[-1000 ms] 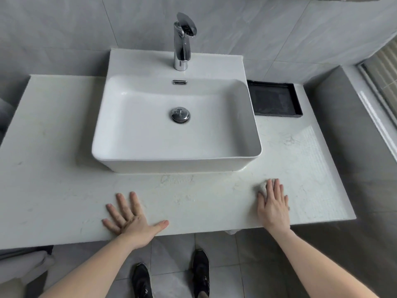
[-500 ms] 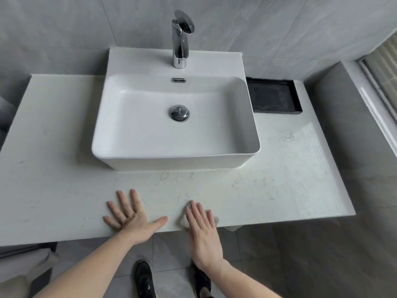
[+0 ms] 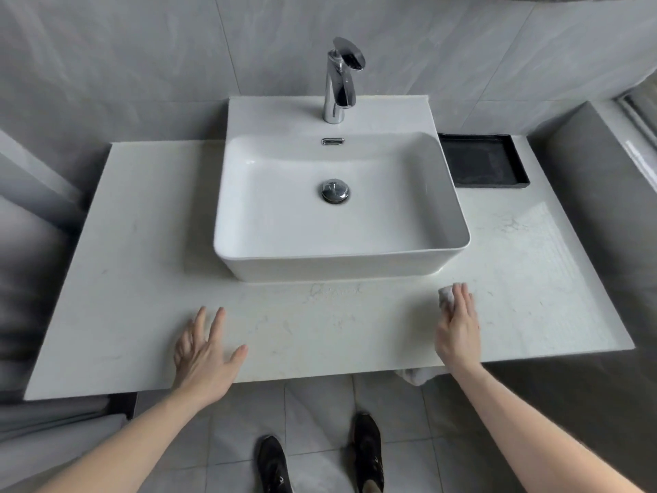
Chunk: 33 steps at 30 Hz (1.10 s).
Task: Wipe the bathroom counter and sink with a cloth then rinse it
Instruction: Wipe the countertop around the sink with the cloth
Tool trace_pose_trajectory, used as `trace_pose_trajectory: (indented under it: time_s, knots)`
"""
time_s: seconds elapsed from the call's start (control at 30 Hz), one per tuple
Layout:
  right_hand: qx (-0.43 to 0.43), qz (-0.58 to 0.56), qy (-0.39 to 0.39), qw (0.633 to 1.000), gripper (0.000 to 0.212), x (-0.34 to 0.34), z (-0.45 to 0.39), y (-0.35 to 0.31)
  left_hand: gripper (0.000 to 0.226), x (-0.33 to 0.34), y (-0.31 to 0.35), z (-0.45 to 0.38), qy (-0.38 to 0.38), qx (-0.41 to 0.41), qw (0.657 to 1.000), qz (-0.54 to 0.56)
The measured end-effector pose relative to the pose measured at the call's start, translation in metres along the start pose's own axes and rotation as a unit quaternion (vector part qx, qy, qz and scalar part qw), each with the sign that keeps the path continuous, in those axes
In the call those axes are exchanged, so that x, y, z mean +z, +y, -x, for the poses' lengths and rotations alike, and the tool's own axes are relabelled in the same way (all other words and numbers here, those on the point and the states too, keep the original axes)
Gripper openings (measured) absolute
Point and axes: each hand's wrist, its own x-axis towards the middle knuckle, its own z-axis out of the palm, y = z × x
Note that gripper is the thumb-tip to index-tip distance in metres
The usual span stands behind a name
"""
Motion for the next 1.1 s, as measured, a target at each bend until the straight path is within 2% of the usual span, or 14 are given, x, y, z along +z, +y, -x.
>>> trace_pose_trajectory:
  time_s: [0.1, 0.17, 0.27, 0.43, 0.53, 0.6, 0.67, 0.73, 0.8, 0.9, 1.0, 1.1]
  knots:
    - [-0.011, 0.113, -0.05, 0.992, 0.057, 0.039, 0.009, -0.015, 0.094, -0.014, -0.049, -0.013, -0.013, -0.066, 0.998, -0.018]
    - [-0.034, 0.151, -0.052, 0.987, 0.061, 0.072, 0.034, -0.033, 0.102, -0.02, -0.076, -0.019, -0.025, -0.106, 0.994, -0.023]
    - [-0.083, 0.145, -0.062, 0.984, 0.065, 0.114, 0.08, -0.073, 0.112, -0.024, -0.096, -0.022, -0.056, -0.113, 0.991, -0.054]
    - [-0.223, 0.131, -0.134, 0.957, 0.071, 0.165, 0.16, -0.124, 0.124, -0.032, -0.091, -0.021, -0.091, -0.106, 0.988, -0.06]
    - [-0.306, 0.112, -0.178, 0.929, 0.066, 0.181, 0.195, -0.134, 0.126, -0.034, -0.091, -0.018, -0.115, -0.107, 0.986, -0.054]
    - [-0.328, 0.094, -0.191, 0.92, 0.069, 0.179, 0.198, -0.131, 0.124, -0.036, -0.088, -0.017, -0.13, -0.108, 0.984, -0.054]
    - [-0.305, 0.055, -0.201, 0.929, 0.081, 0.167, 0.189, -0.123, 0.121, -0.037, -0.085, -0.014, -0.143, -0.107, 0.983, -0.048]
    - [-0.244, 0.01, -0.18, 0.953, 0.085, 0.146, 0.173, -0.114, 0.12, -0.038, -0.084, -0.012, -0.149, -0.101, 0.983, -0.039]
    - [-0.164, -0.038, -0.137, 0.976, 0.075, 0.118, 0.152, -0.1, 0.12, -0.038, -0.085, -0.01, -0.152, -0.098, 0.983, -0.035]
    - [-0.07, -0.073, -0.044, 0.994, 0.048, 0.073, 0.106, -0.074, 0.119, -0.04, -0.084, -0.01, -0.159, -0.098, 0.982, -0.037]
    - [-0.006, -0.038, 0.036, 0.999, 0.037, 0.033, 0.056, -0.047, 0.119, -0.04, -0.085, -0.015, -0.173, -0.104, 0.978, -0.046]
    - [0.026, 0.01, 0.063, 0.998, 0.031, 0.015, 0.013, -0.029, 0.119, -0.038, -0.086, -0.016, -0.177, -0.107, 0.977, -0.05]
